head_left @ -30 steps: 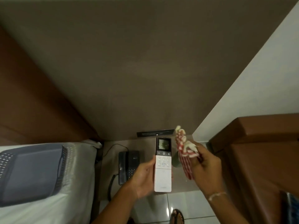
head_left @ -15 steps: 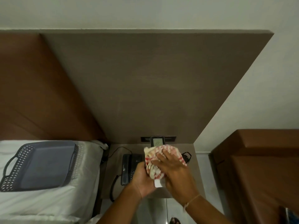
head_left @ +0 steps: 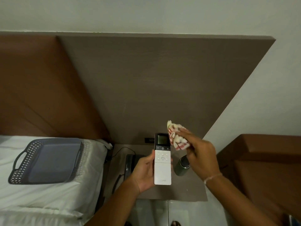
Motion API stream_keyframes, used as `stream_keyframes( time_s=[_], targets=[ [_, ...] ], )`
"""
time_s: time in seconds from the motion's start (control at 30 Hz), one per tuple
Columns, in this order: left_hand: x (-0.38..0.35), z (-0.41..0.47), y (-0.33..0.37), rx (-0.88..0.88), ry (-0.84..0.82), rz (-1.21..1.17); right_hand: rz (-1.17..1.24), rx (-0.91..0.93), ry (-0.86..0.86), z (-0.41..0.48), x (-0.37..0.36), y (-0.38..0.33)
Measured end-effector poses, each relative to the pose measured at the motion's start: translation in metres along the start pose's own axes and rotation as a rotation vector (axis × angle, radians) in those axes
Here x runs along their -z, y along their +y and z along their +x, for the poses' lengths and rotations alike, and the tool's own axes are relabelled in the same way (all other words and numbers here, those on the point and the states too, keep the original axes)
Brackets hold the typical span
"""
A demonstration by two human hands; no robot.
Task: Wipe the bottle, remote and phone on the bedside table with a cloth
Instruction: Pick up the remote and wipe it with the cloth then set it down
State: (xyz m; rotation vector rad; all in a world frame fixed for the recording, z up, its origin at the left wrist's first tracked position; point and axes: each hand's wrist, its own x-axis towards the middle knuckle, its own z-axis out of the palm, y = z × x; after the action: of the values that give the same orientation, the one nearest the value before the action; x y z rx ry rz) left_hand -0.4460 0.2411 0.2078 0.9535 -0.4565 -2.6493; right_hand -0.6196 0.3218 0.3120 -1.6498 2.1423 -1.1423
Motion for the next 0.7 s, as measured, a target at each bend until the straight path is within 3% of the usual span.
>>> stream_keyframes(
  time_s=[0.1, 0.23, 0.4, 0.47, 0.53, 0.6, 0.67, 0.7],
  targets=[
    [-0.012, -0.003, -0.003, 0.0, -0.062, 0.017, -0.264, 0.049, -0.174, 0.015, -0.019, -0.012],
    [-0.015, -0.003, 0.005, -0.033, -0.06, 0.001, -0.355, 0.189, -0.268, -0.012, -0.04, -0.018],
    [-0.012, -0.002, 0.022, -0.053, 0.036, 0.014, -0.498, 0.275, -0.829, -0.058, -0.045, -0.014],
    [-0.012, -0.002, 0.025, -0.079, 0.029, 0.002, -0.429, 0.368, -0.684, -0.071, -0.029, -0.018],
    [-0.012, -0.003, 0.023, -0.076, 0.034, 0.02, -0.198, 0.294, -0.357, -0.073, -0.011, -0.02],
    [-0.014, -0.007, 0.018, -0.055, 0.004, 0.012, -0.18, 0.309, -0.142, -0.051, -0.002, -0.02],
    [-0.019, -0.009, 0.011, -0.038, -0.046, 0.014, -0.278, 0.337, -0.084, -0.017, 0.001, -0.027],
    [-0.019, -0.008, 0.008, -0.038, -0.054, 0.037, -0.363, 0.373, -0.133, -0.003, 0.0, -0.031]
  ],
)
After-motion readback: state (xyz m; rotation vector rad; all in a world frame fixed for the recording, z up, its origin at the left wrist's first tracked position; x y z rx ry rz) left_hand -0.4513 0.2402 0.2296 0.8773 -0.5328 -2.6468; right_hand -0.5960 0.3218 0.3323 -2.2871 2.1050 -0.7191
